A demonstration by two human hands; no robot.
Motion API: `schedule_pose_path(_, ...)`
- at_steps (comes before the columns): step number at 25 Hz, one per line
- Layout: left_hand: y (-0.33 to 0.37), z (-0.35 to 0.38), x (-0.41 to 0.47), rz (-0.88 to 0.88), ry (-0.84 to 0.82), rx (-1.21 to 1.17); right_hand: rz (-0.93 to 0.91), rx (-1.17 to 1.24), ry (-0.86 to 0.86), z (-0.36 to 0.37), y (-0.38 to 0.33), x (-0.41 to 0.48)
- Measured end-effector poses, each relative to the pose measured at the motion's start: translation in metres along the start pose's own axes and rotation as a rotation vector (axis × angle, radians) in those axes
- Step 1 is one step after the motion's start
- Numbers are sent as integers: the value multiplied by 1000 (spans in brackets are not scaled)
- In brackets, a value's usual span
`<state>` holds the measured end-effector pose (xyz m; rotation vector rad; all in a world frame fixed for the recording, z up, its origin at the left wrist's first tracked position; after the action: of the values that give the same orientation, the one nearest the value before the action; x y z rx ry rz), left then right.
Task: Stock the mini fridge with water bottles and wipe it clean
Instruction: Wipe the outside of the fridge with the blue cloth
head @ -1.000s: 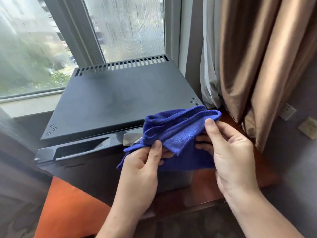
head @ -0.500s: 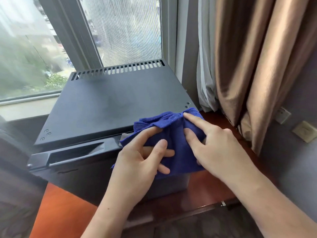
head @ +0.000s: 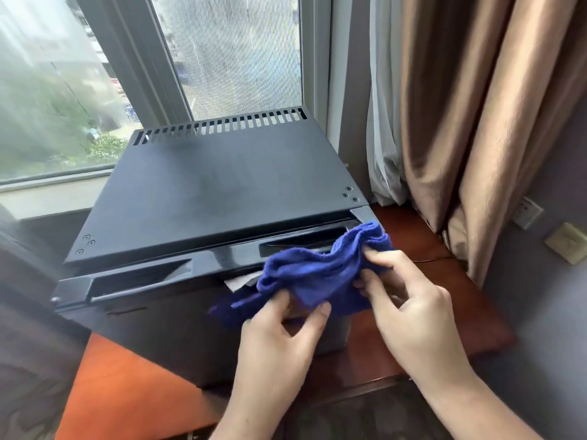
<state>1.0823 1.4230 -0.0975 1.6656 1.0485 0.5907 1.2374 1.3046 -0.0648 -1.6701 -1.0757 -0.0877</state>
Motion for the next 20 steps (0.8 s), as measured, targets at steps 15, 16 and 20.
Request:
schedule_pose_path(15, -42, 0, 4, -496, 67, -641, 303, 393, 188, 25, 16, -7)
schedule_pose_path(16, -40, -6, 4, -466, 86, -637, 317, 432, 190, 27, 11, -6)
schedule_pose_path(20, -23, -46, 0, -299, 201, -583, 249, 517, 145, 42, -25, 9)
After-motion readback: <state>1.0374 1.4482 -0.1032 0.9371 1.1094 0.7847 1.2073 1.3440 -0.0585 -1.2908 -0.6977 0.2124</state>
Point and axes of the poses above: each hand's wrist, its own x-axis towards the middle knuckle, its own z-axis out of the palm, y = z × x, the point moved 7 cm from there along x, towards the middle knuckle, and after that the axes turned 11 degrees about -z, right-handed, at the moved point
